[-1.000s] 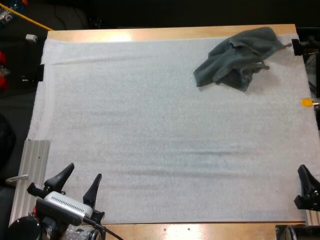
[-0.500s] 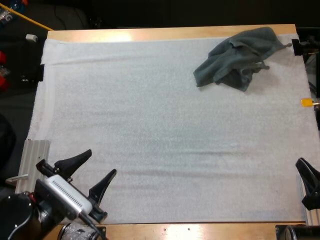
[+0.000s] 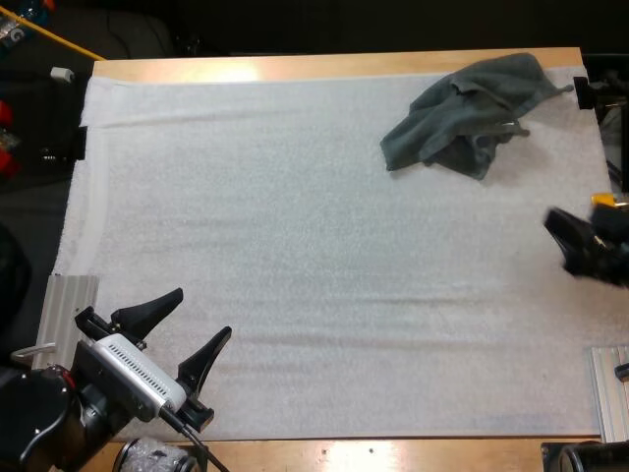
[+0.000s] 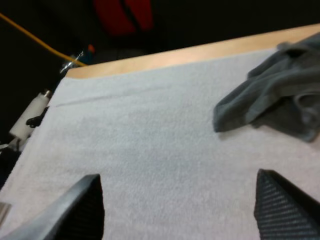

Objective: Pick towel from pile, fold and stack

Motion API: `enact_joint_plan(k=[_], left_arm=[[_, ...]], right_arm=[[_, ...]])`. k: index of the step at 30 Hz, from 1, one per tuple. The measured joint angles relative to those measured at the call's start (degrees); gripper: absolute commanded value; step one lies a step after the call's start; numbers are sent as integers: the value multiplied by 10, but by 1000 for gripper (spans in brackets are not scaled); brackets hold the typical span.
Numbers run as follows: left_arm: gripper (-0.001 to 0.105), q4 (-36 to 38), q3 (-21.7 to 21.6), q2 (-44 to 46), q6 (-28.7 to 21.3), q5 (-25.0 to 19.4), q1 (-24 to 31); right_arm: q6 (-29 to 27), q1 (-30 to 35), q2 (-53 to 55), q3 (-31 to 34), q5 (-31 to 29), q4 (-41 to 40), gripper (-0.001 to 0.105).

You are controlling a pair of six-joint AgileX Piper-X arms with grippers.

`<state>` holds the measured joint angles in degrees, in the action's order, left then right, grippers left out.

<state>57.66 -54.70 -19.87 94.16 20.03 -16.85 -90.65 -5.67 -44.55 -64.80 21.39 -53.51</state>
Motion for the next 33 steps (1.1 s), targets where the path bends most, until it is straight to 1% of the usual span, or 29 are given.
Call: enact_joint_plan(k=[4, 6, 11, 17, 27, 33], left_arm=[[60, 0, 0, 0, 0, 0, 0], [60, 0, 0, 0, 0, 0, 0], [60, 0, 0, 0, 0, 0, 0], [60, 0, 0, 0, 0, 0, 0], [60, 0, 0, 0, 0, 0, 0], [60, 0, 0, 0, 0, 0, 0]], right_arm=[[39, -51, -81, 0, -45, 50, 62], [64, -70, -122, 0, -59, 71, 62], [123, -98, -216, 0, -91, 129, 62], [209, -99, -321, 0, -102, 202, 62], [343, -99, -466, 0, -113, 331, 62], [394, -99, -545, 0, -122, 408, 62]])
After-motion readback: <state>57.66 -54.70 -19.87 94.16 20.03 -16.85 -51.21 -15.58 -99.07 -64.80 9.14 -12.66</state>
